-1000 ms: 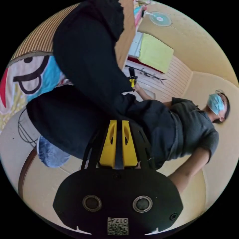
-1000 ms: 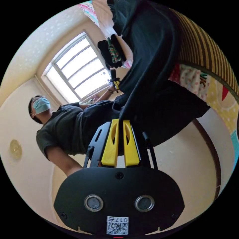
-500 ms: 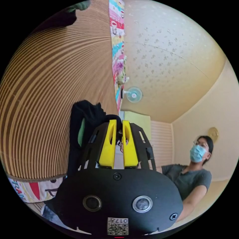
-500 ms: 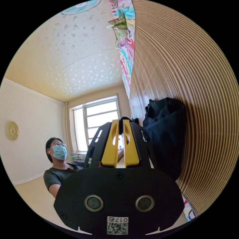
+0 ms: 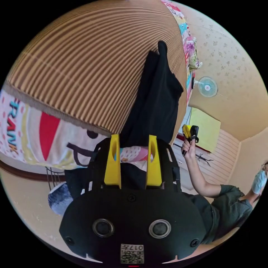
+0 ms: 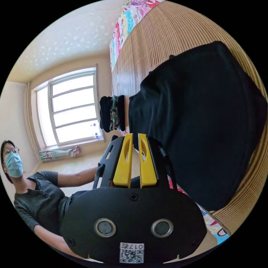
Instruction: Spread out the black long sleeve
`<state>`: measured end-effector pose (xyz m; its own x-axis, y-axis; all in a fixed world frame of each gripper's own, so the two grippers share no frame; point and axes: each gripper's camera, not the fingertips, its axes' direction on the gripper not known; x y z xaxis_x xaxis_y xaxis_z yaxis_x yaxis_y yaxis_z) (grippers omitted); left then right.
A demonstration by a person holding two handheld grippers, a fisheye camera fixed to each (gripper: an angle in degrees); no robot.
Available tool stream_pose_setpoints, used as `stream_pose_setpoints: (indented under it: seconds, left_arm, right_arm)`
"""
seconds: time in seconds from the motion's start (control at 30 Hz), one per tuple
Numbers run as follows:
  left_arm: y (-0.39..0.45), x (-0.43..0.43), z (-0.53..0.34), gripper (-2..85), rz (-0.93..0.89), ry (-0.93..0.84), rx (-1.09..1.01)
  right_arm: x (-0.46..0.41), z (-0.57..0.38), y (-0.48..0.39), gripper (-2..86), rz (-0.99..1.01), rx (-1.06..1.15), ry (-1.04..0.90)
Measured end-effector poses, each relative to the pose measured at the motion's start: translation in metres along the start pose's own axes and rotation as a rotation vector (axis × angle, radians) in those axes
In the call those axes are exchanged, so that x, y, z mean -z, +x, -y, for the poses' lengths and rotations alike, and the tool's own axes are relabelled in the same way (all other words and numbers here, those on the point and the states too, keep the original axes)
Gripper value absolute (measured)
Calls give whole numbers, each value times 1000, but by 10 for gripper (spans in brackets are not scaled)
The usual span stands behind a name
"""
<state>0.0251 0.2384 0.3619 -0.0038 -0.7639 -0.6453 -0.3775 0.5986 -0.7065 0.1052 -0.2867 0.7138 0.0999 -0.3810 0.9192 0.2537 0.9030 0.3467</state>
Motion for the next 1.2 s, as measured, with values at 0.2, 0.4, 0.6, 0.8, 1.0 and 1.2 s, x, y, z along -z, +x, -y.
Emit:
stream_pose_setpoints:
  seconds: [0.2,0.4,0.6,0.8,1.0,1.2]
  left_arm:
    - [76,-27,-23,51,-59,75,-171]
    - [203,-83,-39,50,119,83,-422]
    - [252,-149,-54,52,214,4,-570]
    - [227,-171,-64,71,17,-1,-559]
    - [175,-261,-13,164,108,-140,-394]
    - [122,-396,41,196,142,-344,-238]
  right_arm:
    - [-111,49,-109,155,-286,109,-181]
    - [-228,96,-207,231,-849,321,-512]
    - [-230,97,-189,92,-952,275,-755]
    - [4,25,-119,93,-80,157,-186]
    - [152,-145,17,157,1,-264,265]
    - [131,-293,49,199,81,-521,417]
